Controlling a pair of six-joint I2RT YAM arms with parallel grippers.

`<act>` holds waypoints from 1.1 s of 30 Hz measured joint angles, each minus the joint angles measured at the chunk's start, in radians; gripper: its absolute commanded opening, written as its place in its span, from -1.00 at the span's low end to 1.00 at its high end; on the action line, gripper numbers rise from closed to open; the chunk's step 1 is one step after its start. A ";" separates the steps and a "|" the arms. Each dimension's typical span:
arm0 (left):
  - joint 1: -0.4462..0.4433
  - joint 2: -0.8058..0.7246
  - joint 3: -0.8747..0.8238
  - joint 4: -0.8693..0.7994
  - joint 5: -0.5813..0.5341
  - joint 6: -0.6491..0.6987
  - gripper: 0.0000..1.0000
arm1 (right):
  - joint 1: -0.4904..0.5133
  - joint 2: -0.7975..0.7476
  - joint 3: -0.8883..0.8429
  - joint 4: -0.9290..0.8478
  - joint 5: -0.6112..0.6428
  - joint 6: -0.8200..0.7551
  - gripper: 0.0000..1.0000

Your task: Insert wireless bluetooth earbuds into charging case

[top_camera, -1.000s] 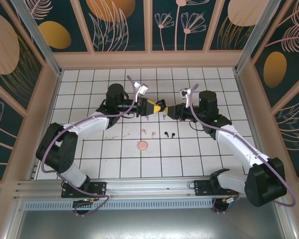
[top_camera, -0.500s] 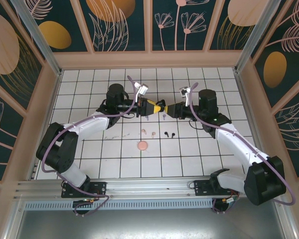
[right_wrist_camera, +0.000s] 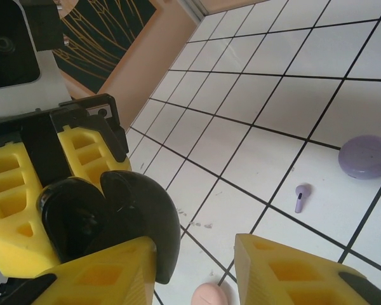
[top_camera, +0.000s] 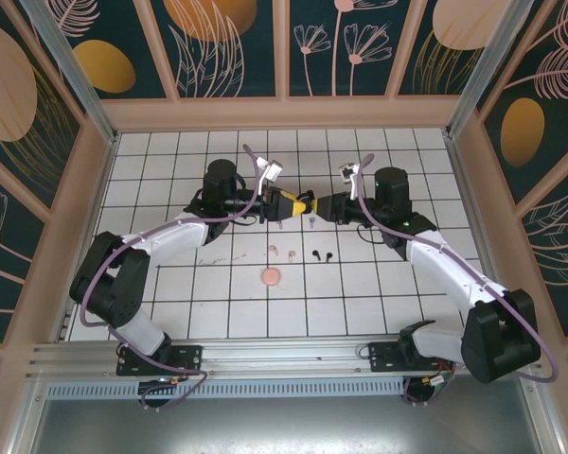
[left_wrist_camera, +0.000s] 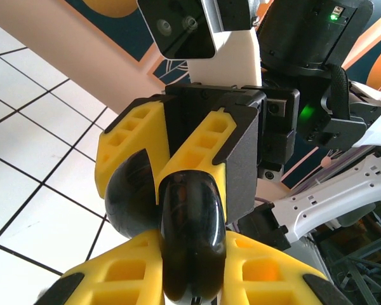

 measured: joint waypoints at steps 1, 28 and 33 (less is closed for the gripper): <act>0.000 0.001 0.000 0.000 -0.001 0.000 -1.00 | 0.000 0.002 0.002 0.000 0.000 0.000 -0.40; 0.000 0.009 0.039 -0.212 -0.147 0.171 0.52 | 0.010 0.053 0.154 -0.165 0.139 -0.077 -1.00; 0.024 0.009 0.191 -0.461 -0.195 0.360 0.59 | 0.010 0.103 0.288 -0.332 0.257 -0.190 -1.00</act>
